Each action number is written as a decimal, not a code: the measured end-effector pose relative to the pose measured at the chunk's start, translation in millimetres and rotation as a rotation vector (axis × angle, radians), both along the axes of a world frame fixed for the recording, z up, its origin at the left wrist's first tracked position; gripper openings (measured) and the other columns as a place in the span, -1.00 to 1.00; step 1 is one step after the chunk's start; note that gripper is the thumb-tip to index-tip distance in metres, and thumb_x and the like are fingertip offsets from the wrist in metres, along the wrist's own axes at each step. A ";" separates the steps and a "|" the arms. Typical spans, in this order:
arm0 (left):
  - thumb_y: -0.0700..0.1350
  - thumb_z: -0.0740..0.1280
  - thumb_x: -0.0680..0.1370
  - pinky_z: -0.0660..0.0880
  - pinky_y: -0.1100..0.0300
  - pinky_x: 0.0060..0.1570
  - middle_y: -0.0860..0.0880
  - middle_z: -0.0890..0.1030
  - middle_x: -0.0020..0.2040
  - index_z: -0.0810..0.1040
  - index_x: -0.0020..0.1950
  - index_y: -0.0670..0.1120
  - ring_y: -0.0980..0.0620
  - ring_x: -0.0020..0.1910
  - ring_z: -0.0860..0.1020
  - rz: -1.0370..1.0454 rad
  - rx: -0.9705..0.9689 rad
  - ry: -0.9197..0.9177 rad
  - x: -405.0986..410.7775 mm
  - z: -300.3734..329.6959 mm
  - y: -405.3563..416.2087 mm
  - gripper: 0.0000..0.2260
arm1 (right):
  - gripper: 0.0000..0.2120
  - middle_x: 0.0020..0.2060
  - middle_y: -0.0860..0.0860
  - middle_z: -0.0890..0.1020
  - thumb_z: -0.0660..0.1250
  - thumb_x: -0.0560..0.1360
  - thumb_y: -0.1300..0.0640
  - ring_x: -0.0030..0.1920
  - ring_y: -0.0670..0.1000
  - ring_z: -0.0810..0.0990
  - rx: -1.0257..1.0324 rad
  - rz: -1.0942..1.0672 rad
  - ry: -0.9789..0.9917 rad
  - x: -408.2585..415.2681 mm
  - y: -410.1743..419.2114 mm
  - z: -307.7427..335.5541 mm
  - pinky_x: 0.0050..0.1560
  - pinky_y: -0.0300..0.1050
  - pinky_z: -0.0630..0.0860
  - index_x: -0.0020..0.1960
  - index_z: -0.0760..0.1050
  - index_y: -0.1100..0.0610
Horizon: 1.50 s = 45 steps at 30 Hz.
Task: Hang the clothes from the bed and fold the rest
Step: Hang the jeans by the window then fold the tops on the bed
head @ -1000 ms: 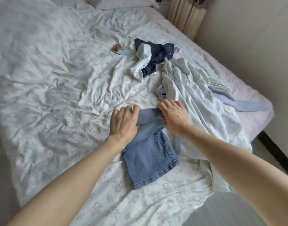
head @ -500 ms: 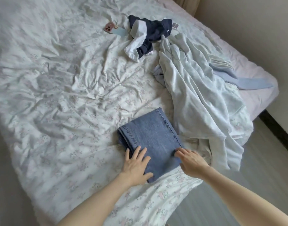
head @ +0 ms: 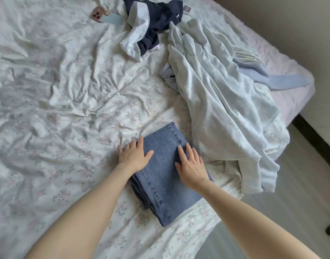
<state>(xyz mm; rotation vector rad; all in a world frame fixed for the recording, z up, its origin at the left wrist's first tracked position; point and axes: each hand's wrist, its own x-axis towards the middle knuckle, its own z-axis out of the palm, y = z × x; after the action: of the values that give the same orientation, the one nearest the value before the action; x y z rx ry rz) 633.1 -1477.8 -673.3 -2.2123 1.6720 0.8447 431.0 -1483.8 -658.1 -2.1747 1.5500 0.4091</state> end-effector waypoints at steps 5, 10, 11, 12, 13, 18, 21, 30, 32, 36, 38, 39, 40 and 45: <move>0.32 0.13 0.50 0.38 0.02 0.13 -0.12 0.41 0.32 0.24 0.40 -0.12 -0.14 0.26 0.42 0.101 -0.111 0.088 7.0 -15.8 -12.1 -0.35 | -0.39 0.49 0.13 0.08 0.05 0.61 -0.01 0.46 0.14 0.14 0.057 -0.087 -0.176 14.3 -38.7 -7.9 0.40 -0.03 0.14 0.53 -0.17 0.14; 0.20 0.18 0.55 0.35 0.08 -0.25 -0.04 0.52 -0.17 0.27 0.30 -0.12 -0.09 -0.17 0.53 0.016 -0.188 0.150 14.9 -12.0 -11.5 -0.51 | -0.18 0.49 0.11 0.14 0.22 0.53 -0.12 0.45 0.13 0.20 0.182 -0.225 -0.301 21.2 -63.7 -15.8 0.41 -0.05 0.18 0.52 -0.20 0.18; 0.18 0.19 0.56 0.29 0.11 -0.32 -0.01 0.51 -0.25 0.28 0.26 -0.12 -0.04 -0.28 0.51 -0.010 -0.250 0.167 15.8 -9.9 -8.7 -0.55 | -0.14 0.48 0.09 0.19 0.28 0.50 -0.12 0.44 0.11 0.23 0.230 -0.268 -0.343 20.8 -68.0 -16.1 0.40 -0.08 0.19 0.53 -0.18 0.16; 0.16 0.20 0.56 0.25 0.15 -0.38 0.03 0.48 -0.32 0.30 0.24 -0.11 0.04 -0.39 0.45 -0.027 -0.314 0.177 16.7 -7.4 -4.2 -0.58 | -0.11 0.44 0.07 0.27 0.34 0.47 -0.09 0.42 0.08 0.28 0.292 -0.319 -0.403 21.3 -72.2 -15.3 0.39 -0.10 0.22 0.53 -0.15 0.14; 0.15 0.22 0.55 0.24 0.19 -0.40 0.06 0.46 -0.34 0.31 0.23 -0.11 0.08 -0.45 0.38 -0.040 -0.370 0.185 15.9 -5.8 0.8 -0.59 | -0.12 0.39 0.04 0.36 0.40 0.43 -0.04 0.38 0.05 0.35 0.368 -0.380 -0.481 20.9 -75.2 -13.3 0.39 -0.11 0.24 0.53 -0.07 0.13; 0.23 0.18 0.54 0.42 0.19 -0.23 0.02 0.60 0.12 0.31 0.31 0.00 0.04 -0.24 0.56 -0.005 -0.414 0.251 19.1 1.7 19.1 -0.56 | -0.63 -0.04 -0.07 0.60 0.49 0.38 0.09 -0.05 -0.12 0.58 0.470 -0.391 -0.566 16.9 -76.2 2.9 0.18 0.00 0.48 0.10 0.40 0.06; 0.30 0.08 0.54 0.39 0.21 -0.25 0.03 0.55 0.19 0.26 0.37 0.02 0.03 -0.14 0.55 0.007 -0.324 0.154 21.8 8.5 33.4 -0.49 | -0.60 -0.10 -0.01 0.49 0.37 0.47 -0.02 -0.10 0.06 0.49 0.236 -0.186 -0.380 9.3 -60.0 14.0 -0.13 -0.10 0.36 0.11 0.25 0.15; 0.08 0.52 0.26 0.16 0.40 -0.71 0.04 0.35 -0.60 0.47 -0.31 -0.19 0.12 -0.71 0.30 -0.142 -0.863 -0.077 -3.0 74.9 67.2 -0.62 | -0.50 -0.07 -0.15 0.55 0.39 0.44 0.02 -0.05 -0.09 0.54 0.046 -0.193 -0.670 -8.6 -23.3 73.3 -0.07 -0.20 0.41 0.27 0.24 0.04; 0.08 0.52 0.26 0.19 0.38 -0.70 0.04 0.37 -0.59 0.49 -0.32 -0.19 0.12 -0.68 0.33 -0.206 -0.952 -0.127 -1.9 103.3 69.0 -0.63 | -0.44 -0.08 -0.26 0.53 0.47 0.38 0.08 -0.09 -0.32 0.51 0.079 -0.180 -0.762 -9.5 -26.9 99.8 -0.10 -0.45 0.38 0.26 0.25 -0.02; 0.09 0.50 0.30 0.31 0.30 -0.67 0.01 0.42 -0.52 0.49 -0.34 -0.16 0.07 -0.61 0.42 -0.284 -1.098 -0.254 0.6 173.5 79.2 -0.66 | -0.58 -0.13 -0.03 0.61 0.53 0.31 0.20 -0.09 -0.08 0.59 0.163 -0.105 -0.918 -10.8 -30.4 165.9 -0.04 -0.14 0.51 0.05 0.40 0.01; 0.07 0.49 0.33 0.36 0.26 -0.63 -0.02 0.43 -0.48 0.48 -0.35 -0.15 0.02 -0.57 0.45 -0.288 -1.152 -0.321 3.3 209.0 92.7 -0.68 | -0.60 -0.13 0.08 0.59 0.51 0.32 0.27 -0.15 -0.02 0.57 0.268 0.003 -0.904 -11.4 -31.1 207.5 -0.09 -0.05 0.52 0.06 0.43 0.08; 0.07 0.49 0.33 0.37 0.25 -0.61 -0.01 0.43 -0.48 0.48 -0.35 -0.14 0.02 -0.56 0.46 -0.289 -1.168 -0.368 3.3 225.7 101.5 -0.68 | -0.61 -0.13 0.07 0.58 0.50 0.33 0.26 -0.17 -0.05 0.57 0.340 0.086 -0.863 -12.1 -30.2 229.0 -0.11 -0.10 0.53 0.08 0.43 0.10; 0.07 0.49 0.32 0.38 0.24 -0.60 -0.01 0.44 -0.47 0.49 -0.36 -0.13 0.02 -0.55 0.46 -0.278 -1.179 -0.428 1.2 249.1 116.0 -0.69 | -0.63 -0.12 0.03 0.57 0.49 0.35 0.22 -0.18 -0.07 0.56 0.378 0.195 -0.788 -12.2 -25.9 258.6 -0.14 -0.18 0.53 0.09 0.43 0.08; 0.06 0.56 0.24 0.39 0.25 -0.58 0.01 0.48 -0.46 0.52 -0.33 -0.13 0.02 -0.54 0.50 -0.192 -1.181 -0.589 -6.0 321.5 177.4 -0.67 | -0.56 -0.03 -0.04 0.55 0.42 0.35 -0.12 -0.07 0.00 0.52 -0.032 0.636 -0.343 15.2 18.3 345.4 -0.16 -0.18 0.42 0.15 0.42 0.02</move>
<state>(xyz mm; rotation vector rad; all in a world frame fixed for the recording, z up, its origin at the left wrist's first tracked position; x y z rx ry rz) 627.1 -1300.3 -351.9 -2.3802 2.2174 -1.0494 446.3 -1465.5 -312.7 -2.5653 0.6700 0.1792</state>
